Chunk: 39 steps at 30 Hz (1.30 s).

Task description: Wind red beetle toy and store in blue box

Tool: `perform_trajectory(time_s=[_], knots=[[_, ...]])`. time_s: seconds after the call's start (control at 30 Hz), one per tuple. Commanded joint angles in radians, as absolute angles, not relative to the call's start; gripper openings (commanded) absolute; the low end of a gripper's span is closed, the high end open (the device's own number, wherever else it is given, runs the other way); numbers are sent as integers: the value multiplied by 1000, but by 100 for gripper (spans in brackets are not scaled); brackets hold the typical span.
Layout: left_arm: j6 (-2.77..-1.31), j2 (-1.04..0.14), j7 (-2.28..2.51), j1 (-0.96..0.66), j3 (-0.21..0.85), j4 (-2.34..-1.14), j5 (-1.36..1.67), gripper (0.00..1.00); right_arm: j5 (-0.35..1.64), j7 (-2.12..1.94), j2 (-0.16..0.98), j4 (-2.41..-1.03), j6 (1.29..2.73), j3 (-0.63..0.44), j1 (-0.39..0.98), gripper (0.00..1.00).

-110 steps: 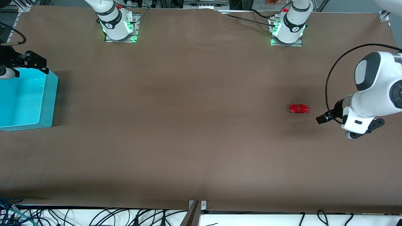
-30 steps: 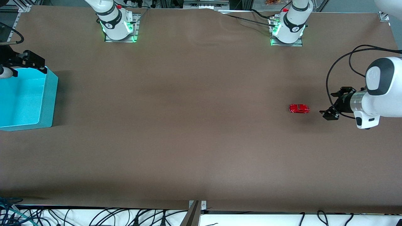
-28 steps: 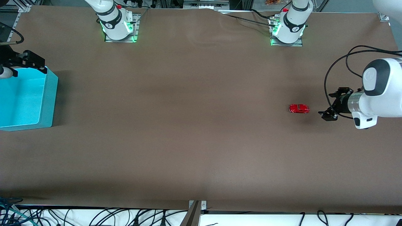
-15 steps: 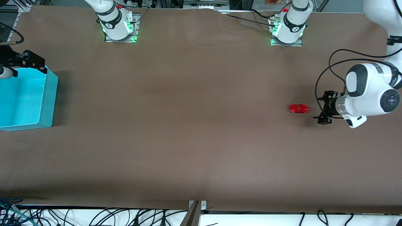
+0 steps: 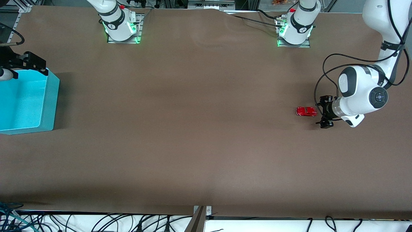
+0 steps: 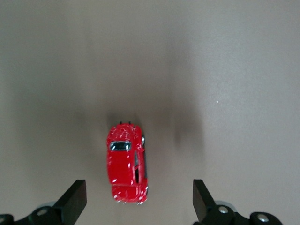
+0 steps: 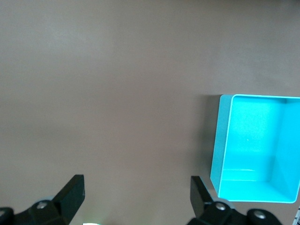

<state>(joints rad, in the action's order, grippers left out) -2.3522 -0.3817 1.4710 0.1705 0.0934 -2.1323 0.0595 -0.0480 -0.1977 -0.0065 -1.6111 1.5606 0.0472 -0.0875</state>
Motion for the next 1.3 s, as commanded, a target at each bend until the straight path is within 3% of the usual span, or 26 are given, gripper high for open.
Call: perform_trajectory(time_s=[0.0,0.37,0.43,0.57,0.73,0.9,1.27], knots=[[-2413,-377,1488,158,86,-2180,89,98,-43,-213,3,-1585,1545,46,-92,100],[-2424,-377,1489,156,86,-2224,89,96,-43,-213,3,-1585,1545,46,-92,100],[-2424,-379,1489,156,86,-2224,89,92,-43,-213,3,-1585,1545,46,-92,100],[-2424,-377,1491,156,86,-2226,89,65,-43,-215,3,-1585,1545,46,-92,100],[-2424,-377,1511,155,86,-2226,89,47,-43,-215,3,-1585,1545,46,-92,100],[-2424,-377,1511,155,86,-2224,86,0,-43,-215,3,-1585,1546,46,-92,100],[-2421,-373,1514,126,117,-2203,86,0,-43,-215,3,-1585,1546,46,-92,100]])
